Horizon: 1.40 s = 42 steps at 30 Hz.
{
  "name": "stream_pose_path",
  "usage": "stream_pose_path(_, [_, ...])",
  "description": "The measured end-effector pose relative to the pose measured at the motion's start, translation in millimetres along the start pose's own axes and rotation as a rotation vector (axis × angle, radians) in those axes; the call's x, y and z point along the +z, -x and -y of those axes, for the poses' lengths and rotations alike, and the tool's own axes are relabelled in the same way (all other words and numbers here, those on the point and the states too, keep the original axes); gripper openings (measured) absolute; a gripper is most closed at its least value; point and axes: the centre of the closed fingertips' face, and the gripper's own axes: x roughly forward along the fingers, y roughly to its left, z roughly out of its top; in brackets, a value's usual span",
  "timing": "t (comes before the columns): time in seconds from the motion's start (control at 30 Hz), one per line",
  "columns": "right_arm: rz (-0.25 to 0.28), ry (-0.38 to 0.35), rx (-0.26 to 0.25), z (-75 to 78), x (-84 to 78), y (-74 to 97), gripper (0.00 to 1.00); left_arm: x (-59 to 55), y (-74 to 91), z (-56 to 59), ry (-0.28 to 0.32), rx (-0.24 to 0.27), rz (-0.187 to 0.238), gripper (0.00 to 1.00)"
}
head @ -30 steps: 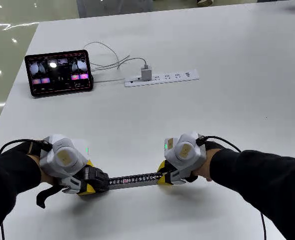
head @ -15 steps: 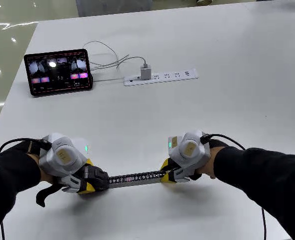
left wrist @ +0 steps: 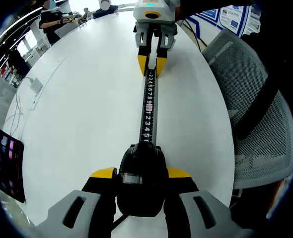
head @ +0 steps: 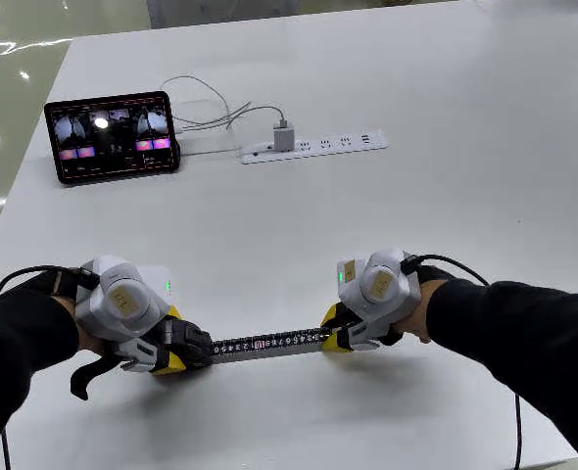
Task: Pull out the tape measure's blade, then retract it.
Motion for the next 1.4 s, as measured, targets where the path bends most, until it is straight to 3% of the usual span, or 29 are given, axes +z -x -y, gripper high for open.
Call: stream_pose_path(1.4, [0.003, 0.009, 0.007, 3.7, -18.1, 12.8, 0.09, 1.2, -0.4, 0.3, 0.001, 0.003, -0.005, 0.31])
